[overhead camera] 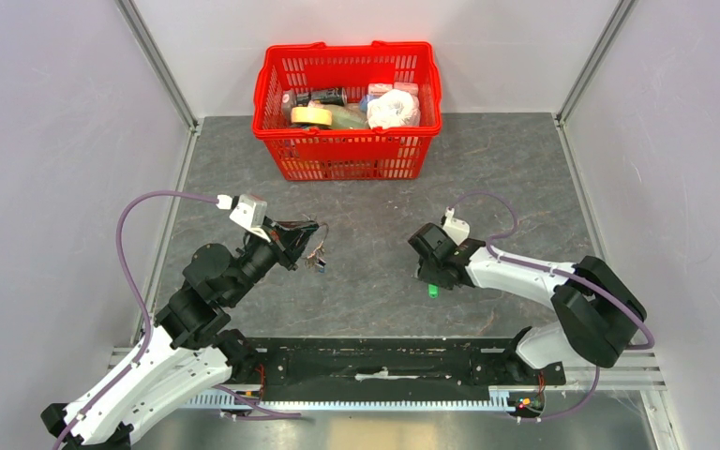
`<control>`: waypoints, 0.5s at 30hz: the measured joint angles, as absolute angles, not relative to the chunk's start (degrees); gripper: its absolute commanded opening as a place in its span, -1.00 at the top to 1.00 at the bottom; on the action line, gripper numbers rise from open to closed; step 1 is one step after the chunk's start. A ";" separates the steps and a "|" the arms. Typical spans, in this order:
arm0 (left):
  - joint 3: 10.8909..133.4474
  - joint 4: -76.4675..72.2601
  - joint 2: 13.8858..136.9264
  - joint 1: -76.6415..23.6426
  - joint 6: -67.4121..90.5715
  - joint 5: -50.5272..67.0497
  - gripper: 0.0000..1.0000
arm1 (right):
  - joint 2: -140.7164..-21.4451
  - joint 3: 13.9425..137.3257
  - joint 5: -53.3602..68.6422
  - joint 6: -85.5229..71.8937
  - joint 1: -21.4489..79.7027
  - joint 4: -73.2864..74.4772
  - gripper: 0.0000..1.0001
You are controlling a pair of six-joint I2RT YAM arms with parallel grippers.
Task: Put the keys on the keyring
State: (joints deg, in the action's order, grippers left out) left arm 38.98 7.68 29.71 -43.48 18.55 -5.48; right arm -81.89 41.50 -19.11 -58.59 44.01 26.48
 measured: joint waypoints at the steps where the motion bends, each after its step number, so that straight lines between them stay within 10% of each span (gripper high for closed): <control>1: 38.98 7.68 29.71 -43.48 18.55 -5.45 0.95 | -81.89 41.50 -19.11 -58.78 43.83 26.39 -0.07; 15: 38.98 7.68 29.71 -43.48 18.55 -5.45 0.96 | -82.26 41.28 -18.98 -58.89 42.09 25.41 0.39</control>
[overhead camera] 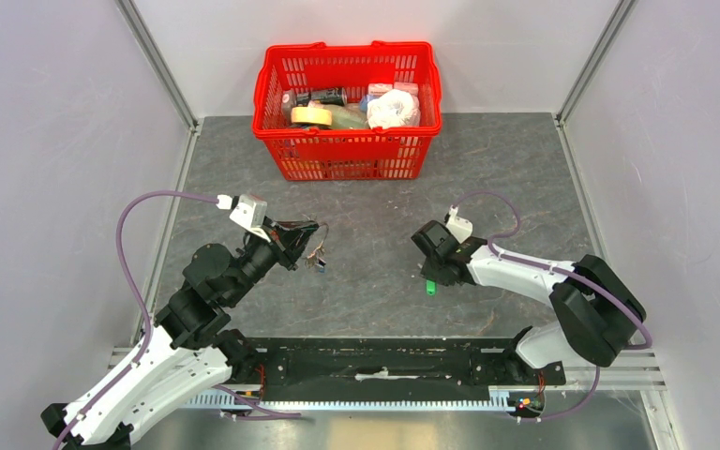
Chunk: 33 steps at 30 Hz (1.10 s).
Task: Put the keys on the keyring
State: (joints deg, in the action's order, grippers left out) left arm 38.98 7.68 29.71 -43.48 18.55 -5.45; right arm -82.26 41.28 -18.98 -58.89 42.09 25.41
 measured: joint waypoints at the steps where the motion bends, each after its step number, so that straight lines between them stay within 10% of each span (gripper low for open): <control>1: 38.98 7.68 29.71 -43.48 18.55 -5.45 0.96 | -82.26 41.25 -18.92 -58.87 42.06 25.32 0.43; 14: 38.98 7.68 29.87 -43.48 18.57 -5.41 0.95 | -81.87 41.25 -17.98 -55.35 41.78 24.84 0.79; 33: 38.98 7.68 28.99 -43.48 18.55 -5.41 0.96 | -67.09 45.39 -4.23 -35.73 41.78 21.32 0.80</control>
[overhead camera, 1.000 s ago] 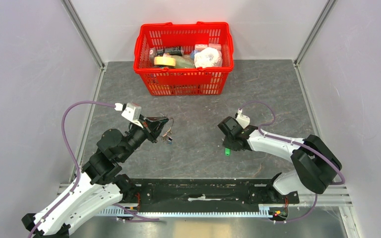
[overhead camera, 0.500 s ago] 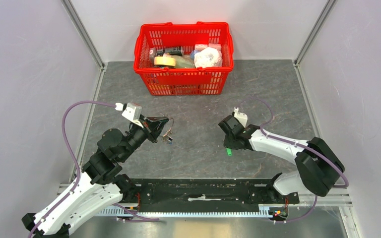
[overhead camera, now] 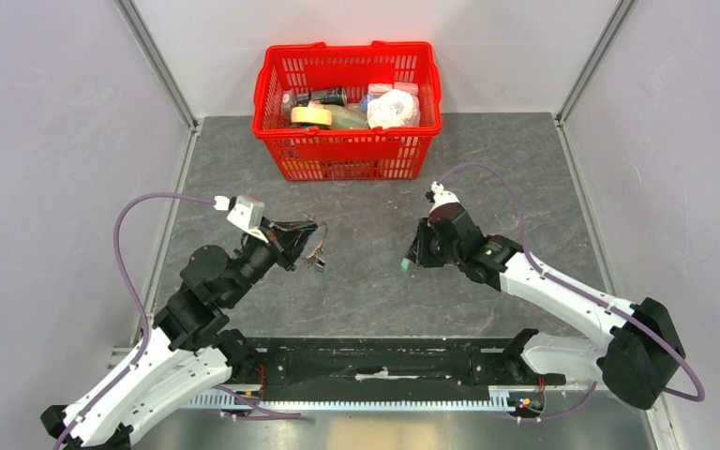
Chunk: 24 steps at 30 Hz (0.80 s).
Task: Put the keys on the keyring
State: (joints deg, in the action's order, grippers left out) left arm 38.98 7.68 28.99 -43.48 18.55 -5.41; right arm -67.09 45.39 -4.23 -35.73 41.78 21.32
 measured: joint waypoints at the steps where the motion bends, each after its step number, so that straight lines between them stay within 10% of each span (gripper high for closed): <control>1: 38.98 7.68 28.95 -43.48 18.55 -5.41 0.96 | -67.00 45.30 -3.62 -35.48 41.78 20.69 0.80; 12: 38.98 7.68 28.71 -43.48 18.55 -5.39 0.96 | -69.49 34.02 -1.87 -37.91 41.78 19.16 0.74; 24: 38.96 7.70 28.73 -43.48 18.55 -4.80 0.95 | -63.00 31.70 -5.08 -40.49 41.78 22.41 0.12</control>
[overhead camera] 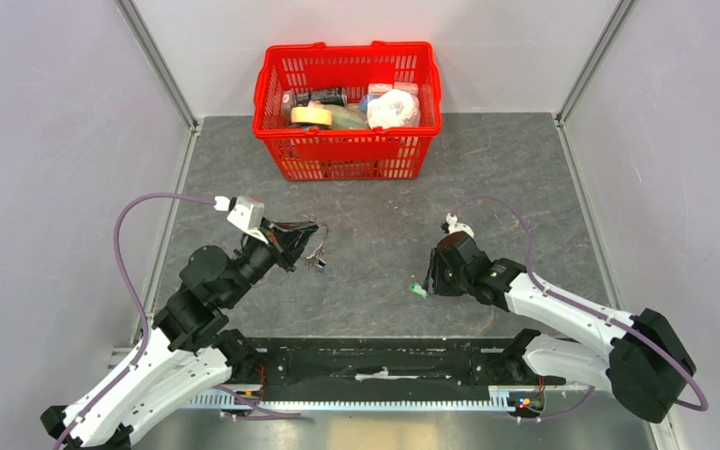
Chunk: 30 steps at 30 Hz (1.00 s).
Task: Put the keys on the keyring
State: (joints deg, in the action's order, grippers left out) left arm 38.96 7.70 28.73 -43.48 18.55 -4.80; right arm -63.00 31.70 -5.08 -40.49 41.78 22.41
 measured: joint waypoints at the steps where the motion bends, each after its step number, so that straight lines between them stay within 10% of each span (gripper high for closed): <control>1: 38.96 7.68 28.75 -43.48 18.57 -4.69 0.95 | -62.35 31.73 -5.21 -40.71 41.78 22.74 0.11; 30: 38.54 7.68 29.43 -43.48 18.57 -3.88 0.96 | -67.13 36.64 -2.57 -32.18 44.53 31.24 0.18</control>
State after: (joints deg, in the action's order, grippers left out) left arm 38.54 7.68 29.43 -43.48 18.57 -3.88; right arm -67.13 36.64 -2.57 -32.18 44.53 31.24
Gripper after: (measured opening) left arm 0.046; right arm 0.393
